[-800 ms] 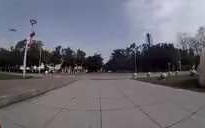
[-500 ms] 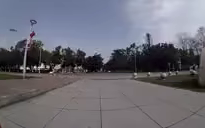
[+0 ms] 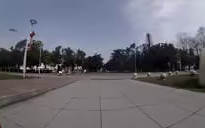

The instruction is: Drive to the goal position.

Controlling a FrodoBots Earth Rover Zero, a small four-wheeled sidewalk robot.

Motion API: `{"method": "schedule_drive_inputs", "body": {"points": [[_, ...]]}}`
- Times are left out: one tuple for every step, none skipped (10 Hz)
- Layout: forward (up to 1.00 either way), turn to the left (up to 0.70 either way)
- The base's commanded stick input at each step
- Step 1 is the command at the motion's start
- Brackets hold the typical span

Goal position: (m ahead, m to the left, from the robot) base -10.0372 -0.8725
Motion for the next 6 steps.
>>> {"method": "schedule_drive_inputs", "body": {"points": [[0.00,-1.00],[0.00,-1.00],[0.00,-1.00],[0.00,-1.00],[0.00,-1.00],[0.00,-1.00]]}}
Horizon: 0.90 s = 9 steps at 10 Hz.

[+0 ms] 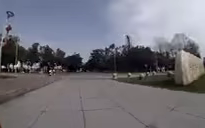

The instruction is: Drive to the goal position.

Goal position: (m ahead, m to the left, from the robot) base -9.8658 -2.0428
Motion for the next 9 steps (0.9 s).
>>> {"method": "schedule_drive_inputs", "body": {"points": [[0.00,-1.00],[0.00,-1.00],[0.00,-1.00],[0.00,-1.00],[0.00,-1.00],[0.00,-1.00],[0.00,-1.00],[0.00,-1.00],[0.00,-1.00]]}}
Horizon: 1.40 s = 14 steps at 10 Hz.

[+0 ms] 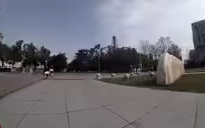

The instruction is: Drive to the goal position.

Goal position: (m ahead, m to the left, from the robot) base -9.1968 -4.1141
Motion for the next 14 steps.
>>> {"method": "schedule_drive_inputs", "body": {"points": [[0.00,-1.00],[0.00,-1.00],[0.00,-1.00],[0.00,-1.00],[0.00,-1.00],[0.00,-1.00],[0.00,-1.00],[0.00,-1.00],[0.00,-1.00],[0.00,-1.00],[0.00,-1.00],[0.00,-1.00],[0.00,-1.00],[0.00,-1.00]]}}
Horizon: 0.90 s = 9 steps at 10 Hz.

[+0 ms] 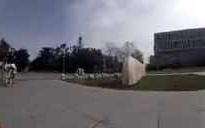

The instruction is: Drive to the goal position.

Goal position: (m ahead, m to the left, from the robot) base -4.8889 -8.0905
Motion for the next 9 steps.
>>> {"method": "schedule_drive_inputs", "body": {"points": [[0.00,-1.00],[0.00,-1.00],[0.00,-1.00],[0.00,-1.00],[0.00,-1.00],[0.00,-1.00],[0.00,-1.00],[0.00,-1.00],[0.00,-1.00]]}}
